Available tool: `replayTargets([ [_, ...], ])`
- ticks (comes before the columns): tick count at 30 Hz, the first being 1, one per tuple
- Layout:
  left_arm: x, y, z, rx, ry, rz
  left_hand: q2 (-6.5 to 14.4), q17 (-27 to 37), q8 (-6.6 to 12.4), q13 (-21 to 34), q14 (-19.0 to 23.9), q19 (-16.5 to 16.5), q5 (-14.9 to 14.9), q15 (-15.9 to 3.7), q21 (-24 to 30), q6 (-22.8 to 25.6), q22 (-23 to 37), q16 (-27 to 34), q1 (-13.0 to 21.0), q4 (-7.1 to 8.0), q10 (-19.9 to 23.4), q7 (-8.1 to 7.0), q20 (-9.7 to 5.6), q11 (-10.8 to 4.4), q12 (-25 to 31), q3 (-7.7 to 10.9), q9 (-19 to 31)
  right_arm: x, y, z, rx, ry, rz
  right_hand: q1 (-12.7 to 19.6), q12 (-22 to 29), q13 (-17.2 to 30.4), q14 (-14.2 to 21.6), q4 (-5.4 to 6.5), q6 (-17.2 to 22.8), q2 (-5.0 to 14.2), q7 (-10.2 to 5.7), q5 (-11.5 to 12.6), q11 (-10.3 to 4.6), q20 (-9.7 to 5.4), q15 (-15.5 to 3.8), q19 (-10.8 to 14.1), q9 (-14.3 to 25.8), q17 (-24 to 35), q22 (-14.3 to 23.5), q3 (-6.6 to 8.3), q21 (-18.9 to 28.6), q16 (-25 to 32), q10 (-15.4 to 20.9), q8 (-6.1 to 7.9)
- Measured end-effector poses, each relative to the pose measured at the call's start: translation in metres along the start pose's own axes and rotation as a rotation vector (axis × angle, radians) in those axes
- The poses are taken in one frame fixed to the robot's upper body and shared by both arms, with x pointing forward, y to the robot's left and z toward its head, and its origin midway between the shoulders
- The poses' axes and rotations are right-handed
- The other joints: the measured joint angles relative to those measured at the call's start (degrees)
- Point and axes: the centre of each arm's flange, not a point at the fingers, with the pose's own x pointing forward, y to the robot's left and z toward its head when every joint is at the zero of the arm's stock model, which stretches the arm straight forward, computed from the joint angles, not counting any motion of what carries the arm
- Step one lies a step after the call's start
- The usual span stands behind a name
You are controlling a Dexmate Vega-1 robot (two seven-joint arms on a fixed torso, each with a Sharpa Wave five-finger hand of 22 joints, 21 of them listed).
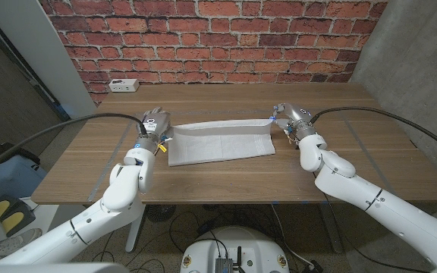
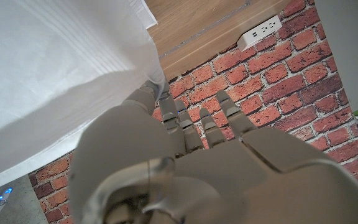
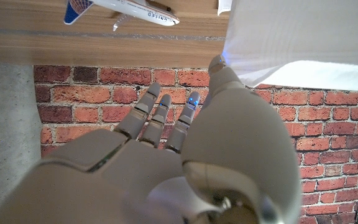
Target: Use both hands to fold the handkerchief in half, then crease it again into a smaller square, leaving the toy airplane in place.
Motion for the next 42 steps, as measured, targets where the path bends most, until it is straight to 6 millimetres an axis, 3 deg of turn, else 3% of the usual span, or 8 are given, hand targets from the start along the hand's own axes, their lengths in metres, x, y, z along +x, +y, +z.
replayTargets([
  [25, 0.010, -0.009, 0.001, 0.014, 0.010, -0.027, 0.0, 0.0, -0.28, 0.0, 0.0, 0.0, -0.4, 0.00, 0.2, 0.0, 0.0, 0.0, 0.6, -0.47, 0.0, -0.08, 0.00, 0.01, 0.0, -0.47, -1.1, 0.023, 0.006, 0.000, -0.031, -0.001, 0.060, 0.0, -0.2, 0.0, 0.0, -0.01, -0.6, 0.00, -0.29, -0.4, 0.35, 0.23, -0.03, -0.2, 0.0, 0.0, 0.0, 0.00, 0.0, 0.0, -0.4, -0.38],
  [31, 0.013, -0.012, -0.001, 0.024, 0.021, -0.037, 0.0, 0.0, -0.62, 0.0, 0.2, 0.0, -0.4, 0.21, 0.2, -0.7, 0.0, 0.0, 0.6, -0.70, 0.0, -0.74, 0.00, 0.01, 0.0, -0.71, -1.6, 0.027, 0.007, -0.001, -0.037, 0.005, 0.076, -0.8, -0.7, 0.0, -0.9, 0.73, -3.7, 0.73, -0.39, -0.4, 1.14, 0.64, -0.04, -0.6, 0.0, 0.0, 0.0, -0.73, -0.4, -0.2, -1.6, -1.95],
  [35, 0.015, -0.014, -0.002, 0.032, 0.025, -0.042, -0.2, 0.0, -2.54, 0.0, 0.5, 0.0, -0.8, -0.10, 0.2, -2.2, 0.0, 0.0, 0.8, -0.87, 0.0, -2.27, 0.00, 0.01, 0.0, -0.88, -2.6, 0.031, 0.009, 0.000, -0.037, 0.009, 0.095, -2.4, -0.7, 0.0, -1.1, 1.27, -6.4, 0.43, -0.79, -0.4, 1.75, 1.03, -0.01, -1.0, -0.2, 0.0, 0.0, -1.27, -0.4, -0.3, -2.6, -3.05],
  [42, 0.020, -0.019, -0.006, 0.061, 0.048, -0.041, 0.2, -0.3, -7.74, 0.0, 0.8, 0.0, -0.8, 0.21, 0.2, -9.6, 0.0, 0.0, 1.3, -1.11, -0.1, -3.24, 0.02, 0.07, 0.0, -1.10, -5.4, 0.039, 0.010, 0.001, -0.040, 0.015, 0.115, -3.1, -0.9, 0.0, -1.6, 1.68, -7.2, 0.52, -0.99, -0.4, 2.15, 1.02, 0.08, -1.0, -0.2, 0.0, 0.0, -1.69, -0.4, -0.3, -3.2, -3.48],
])
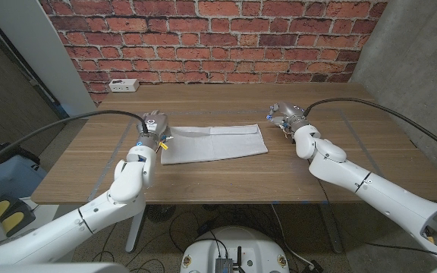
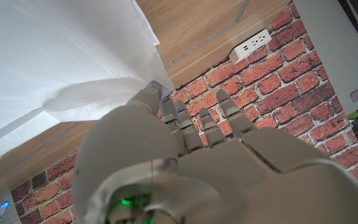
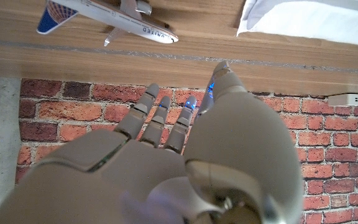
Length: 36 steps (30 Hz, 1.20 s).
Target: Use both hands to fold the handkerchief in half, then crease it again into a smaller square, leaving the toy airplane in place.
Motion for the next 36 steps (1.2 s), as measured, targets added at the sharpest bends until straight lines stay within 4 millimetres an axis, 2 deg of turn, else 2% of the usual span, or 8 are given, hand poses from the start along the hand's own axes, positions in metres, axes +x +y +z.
replayTargets([
  [5, 0.004, -0.002, -0.001, 0.035, 0.026, 0.016, -0.9, 0.1, -4.00, 0.0, 0.3, 0.0, 0.0, -0.31, 0.0, -4.5, 0.0, 0.0, -0.9, 0.65, -0.5, -1.49, 0.34, 0.22, 0.0, -0.65, -2.2, 0.004, 0.000, 0.001, 0.001, 0.001, 0.009, -1.4, 0.0, 0.0, 0.0, 0.51, -0.2, -0.04, 0.16, 0.0, 0.04, 0.31, 0.00, -0.3, 0.0, 0.0, 0.0, -0.51, 0.0, 0.0, 0.0, 0.00],
  [9, 0.007, -0.004, -0.002, 0.058, 0.049, 0.030, -0.2, 0.2, -7.12, 0.0, 0.5, 0.3, 0.0, -0.08, 0.0, -8.1, 0.0, 0.0, -3.1, 1.58, -0.9, -2.55, 0.71, 0.47, 0.0, -1.55, -3.8, 0.007, 0.000, 0.002, 0.003, -0.001, 0.015, -3.1, 0.0, 0.0, 0.0, 1.31, -0.3, -0.08, 0.74, 0.0, 0.74, 0.51, 0.00, -0.1, -0.3, 0.0, 0.0, -1.19, 0.0, 0.0, -0.1, 0.00],
  [12, 0.008, -0.004, -0.003, 0.066, 0.065, 0.046, 1.0, 0.6, -8.70, 0.0, 0.8, -0.1, 0.0, -0.21, 0.0, -9.7, 0.0, 0.3, -4.3, 2.94, -1.3, -2.75, 1.13, 0.86, 0.0, -1.10, -4.7, 0.009, 0.000, 0.002, 0.006, -0.004, 0.018, -3.9, 0.0, 0.0, 0.0, 1.54, -0.6, 0.23, 1.05, 0.0, 0.74, 0.51, 0.00, -0.1, -0.3, 0.2, 0.0, -1.26, 0.0, 0.0, -0.1, -0.43],
  [15, 0.009, -0.004, -0.003, 0.065, 0.082, 0.069, 2.0, 1.0, -10.01, 0.0, 1.7, -0.3, 0.0, -0.22, 0.0, -10.6, 0.0, 0.7, -5.7, 5.17, -1.7, -2.82, 1.35, 1.27, 0.0, 0.09, -5.6, 0.010, 0.000, 0.004, 0.010, -0.008, 0.019, -4.4, 0.0, 0.0, 0.0, 2.00, -1.5, 0.30, 1.15, 0.0, 1.43, 0.51, 0.00, -0.1, -0.3, 0.3, 0.0, -1.28, 0.0, 0.0, -0.3, -0.96],
  [18, 0.009, -0.003, -0.003, 0.061, 0.092, 0.089, 2.4, 1.2, -11.00, 0.0, 1.7, -0.1, 0.0, -0.30, 0.2, -11.4, 0.3, 0.7, -6.6, 7.17, -1.9, -2.76, 1.75, 1.47, 0.0, 1.47, -6.2, 0.011, -0.001, 0.005, 0.012, -0.011, 0.020, -4.7, 0.0, 0.0, 0.0, 2.00, -3.7, 0.68, 0.56, 0.0, 1.59, 0.51, 0.01, -0.1, -0.5, 0.3, 0.0, -1.28, 0.0, 0.0, -0.5, -2.00],
  [22, 0.009, -0.003, -0.007, 0.041, 0.102, 0.100, 1.1, 1.3, -12.73, 0.0, 1.9, -0.4, 0.0, -0.11, 0.2, -13.3, 0.3, 0.7, -9.0, 10.36, -2.7, -2.57, 2.05, 2.14, 0.0, 2.59, -7.3, 0.011, 0.000, 0.007, 0.020, -0.021, 0.024, -5.4, 0.0, 0.0, 0.0, 2.15, -6.6, 1.30, 0.41, -0.1, 2.29, 0.72, 0.01, 0.1, -0.7, 0.3, 0.0, -1.13, 0.0, -0.2, -1.2, -3.16],
  [30, 0.010, -0.004, -0.008, -0.039, 0.064, 0.081, -0.8, 1.1, -15.07, -0.1, 1.9, -1.8, 0.0, -0.10, 0.2, -18.1, 0.6, 0.7, -16.1, 14.44, -4.7, -2.25, 2.75, 2.82, 0.0, 0.71, -9.9, 0.010, 0.001, 0.012, 0.036, -0.047, 0.041, -7.4, 0.0, 0.0, 0.0, 3.33, -11.5, 2.26, 0.57, -0.8, 4.23, 1.13, 0.01, -0.1, -0.9, 0.5, 0.0, -0.28, 0.0, -0.6, -2.8, -4.36],
  [36, 0.011, -0.005, -0.010, -0.097, 0.037, 0.060, -1.5, 1.1, -15.51, -0.1, 1.6, -2.0, 0.0, 0.01, 0.2, -21.4, 0.6, 0.4, -19.6, 15.91, -6.1, -2.74, 2.95, 3.04, -0.5, -0.55, -11.4, 0.007, 0.003, 0.016, 0.049, -0.068, 0.059, -9.0, 0.0, 0.0, 0.0, 4.17, -15.4, 2.77, 0.20, -0.8, 4.82, 1.45, 0.01, 0.2, -1.1, 0.5, 0.0, 0.42, 0.0, -0.8, -4.2, -4.88],
])
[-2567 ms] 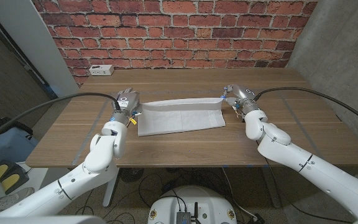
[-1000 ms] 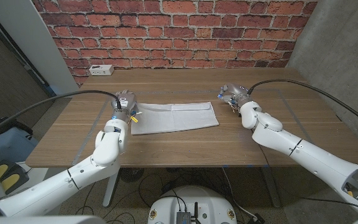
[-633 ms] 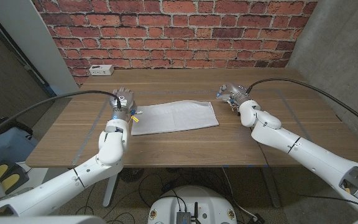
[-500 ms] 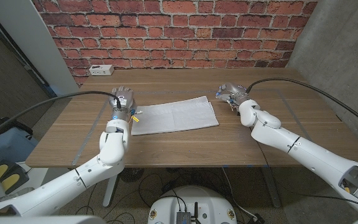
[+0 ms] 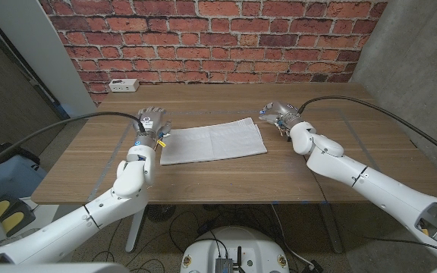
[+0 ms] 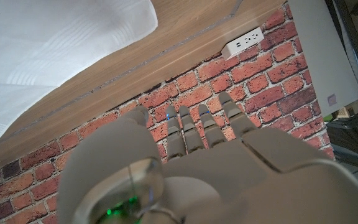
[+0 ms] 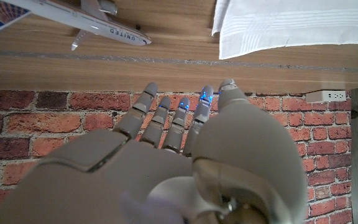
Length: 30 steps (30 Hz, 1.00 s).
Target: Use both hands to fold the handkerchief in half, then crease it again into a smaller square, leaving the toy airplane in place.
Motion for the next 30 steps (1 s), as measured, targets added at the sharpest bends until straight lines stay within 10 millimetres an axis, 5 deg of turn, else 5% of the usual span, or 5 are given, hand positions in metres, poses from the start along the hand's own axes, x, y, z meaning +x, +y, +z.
replayTargets([
  [16, -0.005, -0.007, -0.004, -0.132, -0.063, -0.073, 0.0, 0.0, 0.00, -0.3, -1.4, -0.9, 0.0, 1.05, 0.0, -6.5, 0.0, 0.0, -5.6, 1.35, -3.1, -1.08, 0.51, 0.71, -0.7, -1.36, -2.5, -0.012, 0.006, 0.008, 0.026, -0.044, 0.044, -3.4, 0.0, 0.0, 0.0, 1.41, -9.9, -0.38, -0.87, 0.0, 0.62, 0.14, 0.00, -0.1, -0.3, 0.3, 0.0, 1.76, 0.0, -0.7, -3.3, -0.01],
  [30, -0.014, -0.015, -0.001, -0.264, -0.133, -0.157, -0.3, 0.0, 0.00, -0.5, -2.6, -1.5, 0.0, 1.52, -0.3, -8.7, 0.0, -0.2, -10.1, 1.88, -5.0, -1.31, -0.11, 0.90, -0.7, -2.85, -3.9, -0.032, 0.012, 0.013, 0.033, -0.074, 0.095, -5.5, -0.2, 0.0, -1.0, 2.29, -13.3, -1.26, -0.75, 0.0, 1.22, 0.70, 0.00, -0.7, -0.5, 0.3, 0.0, 1.81, 0.0, -1.1, -5.3, -0.01],
])
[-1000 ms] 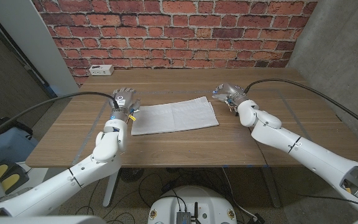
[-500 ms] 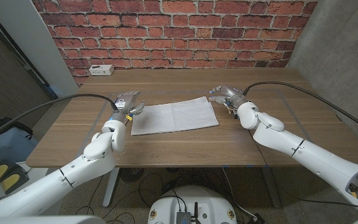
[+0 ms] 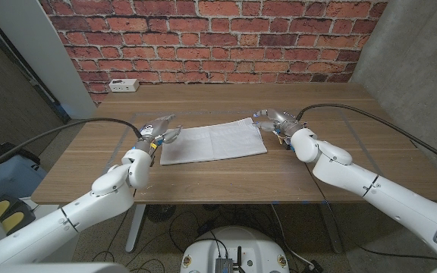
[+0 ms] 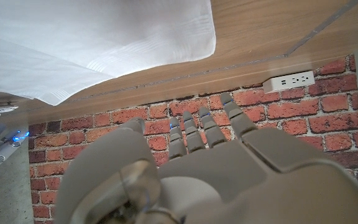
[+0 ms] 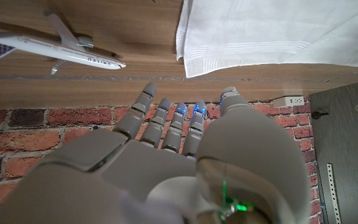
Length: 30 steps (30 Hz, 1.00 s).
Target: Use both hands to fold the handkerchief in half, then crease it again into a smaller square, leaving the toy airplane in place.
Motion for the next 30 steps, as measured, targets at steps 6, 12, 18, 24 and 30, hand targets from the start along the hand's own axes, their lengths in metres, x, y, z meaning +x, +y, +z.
replayTargets([
  [6, -0.002, -0.002, 0.000, -0.024, -0.015, -0.023, -0.2, 0.0, 0.00, 0.0, -0.8, -0.4, 0.0, -0.18, 0.0, -1.2, -0.1, -0.2, -1.4, -0.09, -0.8, -0.24, 0.02, -0.23, 0.0, -0.57, -0.5, -0.005, 0.003, 0.001, 0.002, -0.003, 0.020, -0.8, 0.0, 0.0, -0.5, 0.00, -1.0, -0.29, -0.13, 0.0, 0.40, 0.32, -0.11, -0.3, 0.0, 0.0, 0.0, 0.00, 0.0, -0.4, -0.4, 0.00],
  [12, -0.003, -0.003, 0.000, -0.037, -0.026, -0.039, -0.3, -0.2, 0.00, -0.3, -1.7, -0.6, 0.0, -0.50, -0.4, -1.7, -0.2, -0.4, -2.6, -0.15, -0.9, -0.32, -0.20, -0.32, 0.0, -1.11, -0.8, -0.009, 0.005, 0.001, 0.003, -0.006, 0.038, -1.4, 0.0, 0.0, -0.5, 0.00, -1.7, -0.61, 0.24, 0.0, 0.41, 0.62, -0.11, -0.6, 0.0, 0.0, 0.0, 0.00, 0.0, -0.4, -1.0, 0.00],
  [18, -0.004, -0.003, -0.001, -0.043, -0.031, -0.053, -0.5, -0.3, 0.00, -0.3, -2.3, -0.9, 0.3, -0.49, -0.4, -2.0, -0.2, -0.4, -3.0, -0.15, -1.4, -0.02, -0.51, -0.21, 0.0, -1.11, -1.1, -0.011, 0.009, 0.000, 0.000, -0.001, 0.063, -1.9, 0.0, 0.0, -1.4, 0.17, -2.9, -1.13, 0.27, -0.4, 0.70, 0.82, 0.09, -0.8, 0.0, 0.0, 0.0, -0.17, 0.0, -0.8, -1.9, 0.00],
  [24, -0.005, -0.007, -0.001, -0.069, -0.034, -0.087, -0.4, -0.3, 0.00, -0.3, -2.3, -0.9, 0.3, -0.49, -0.4, -2.0, -0.1, -0.4, -3.5, -0.28, -1.4, -0.02, -0.51, -0.22, 0.0, -1.46, -1.1, -0.015, 0.012, 0.002, -0.009, 0.001, 0.089, -2.1, 0.0, 0.0, -2.0, 0.16, -4.2, -1.36, -0.17, -0.4, 0.83, 1.03, 0.00, -1.0, 0.0, -0.1, 0.0, -0.17, 0.0, -1.1, -2.9, 0.00],
  [30, -0.005, -0.009, -0.001, -0.077, -0.037, -0.098, -0.4, -0.3, 0.00, -0.3, -2.3, -0.9, 0.3, -0.49, -0.4, -2.3, -0.1, -0.4, -4.0, -0.16, -1.4, 0.28, -0.51, -0.22, 0.0, -1.58, -1.3, -0.018, 0.015, 0.002, -0.025, 0.011, 0.111, -2.6, 0.0, 0.0, -2.6, 0.16, -4.7, -1.89, 0.04, -0.4, 0.49, 1.34, -0.11, -1.3, 0.0, -0.2, 0.0, -0.16, -0.3, -1.1, -3.6, 0.00],
])
